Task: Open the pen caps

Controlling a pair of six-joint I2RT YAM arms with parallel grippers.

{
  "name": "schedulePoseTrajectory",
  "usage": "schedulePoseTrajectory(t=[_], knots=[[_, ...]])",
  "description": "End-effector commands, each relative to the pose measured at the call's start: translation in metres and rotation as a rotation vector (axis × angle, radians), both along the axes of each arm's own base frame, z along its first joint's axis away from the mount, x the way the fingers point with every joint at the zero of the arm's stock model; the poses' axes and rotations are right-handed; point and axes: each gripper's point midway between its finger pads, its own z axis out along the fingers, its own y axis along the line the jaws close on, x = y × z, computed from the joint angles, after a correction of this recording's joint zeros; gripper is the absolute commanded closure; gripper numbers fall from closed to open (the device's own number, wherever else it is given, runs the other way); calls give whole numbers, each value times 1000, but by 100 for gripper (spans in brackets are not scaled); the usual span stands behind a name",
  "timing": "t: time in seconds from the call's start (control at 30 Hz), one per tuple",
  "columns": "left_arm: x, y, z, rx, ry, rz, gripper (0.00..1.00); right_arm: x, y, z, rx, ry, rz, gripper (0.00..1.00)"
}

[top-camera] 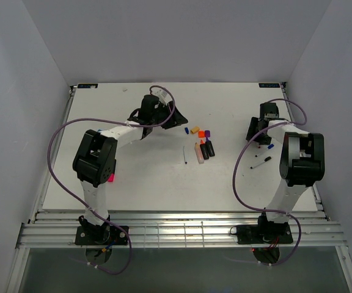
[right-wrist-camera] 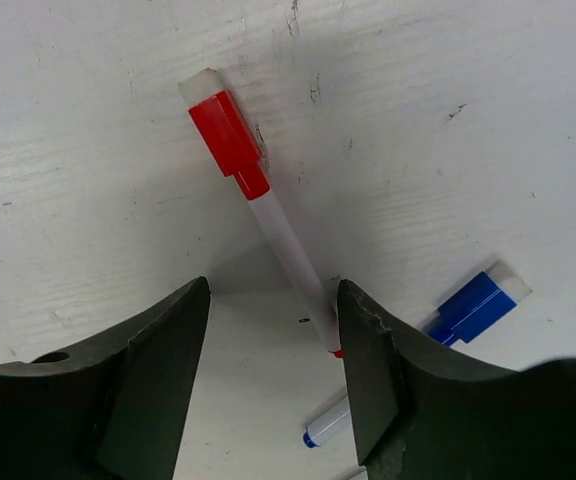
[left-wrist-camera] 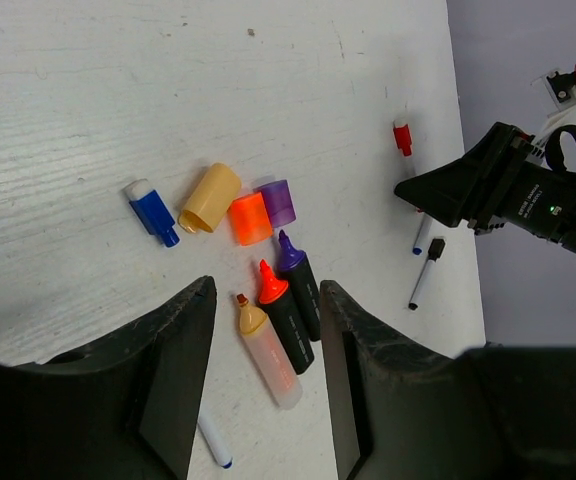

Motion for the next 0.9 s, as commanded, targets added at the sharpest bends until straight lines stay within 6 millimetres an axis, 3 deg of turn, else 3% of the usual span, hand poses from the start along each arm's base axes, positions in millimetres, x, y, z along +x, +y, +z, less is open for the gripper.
schedulePoseTrajectory(t=[0.0,0.07,0.3,0.47,0.53,0.57,0.63,0.67,0.73,0.83,0.87], knots=[[-1,0,27,-32,-59,-2,44,13,6,3,38,-57,31,41],[-2,1,24,-29,-50,5,44,10,8,-2,49,-48,39,47],[-13,3,19,-26,-34,-1,45,-2,13,-20,77,-15,45,92],[-36,1,24,-41,-27,-55,45,-5,26,-16,118,-38,93,92],[-50,2,19,-53,4,-84,46,-5,37,3,141,-81,125,92],[-54,3,29,-74,-17,-91,46,-5,43,11,153,-98,144,92],[-71,5,26,-100,4,-115,44,-8,62,34,145,-143,185,92],[-75,4,39,-132,-20,-124,43,-11,71,42,166,-156,212,92],[-88,4,41,-156,-10,-161,41,-20,92,60,202,-183,260,92],[-98,3,52,-194,-21,-192,39,-40,134,87,317,-233,382,92],[-104,2,51,-208,-14,-206,39,-59,157,84,375,-212,453,92]])
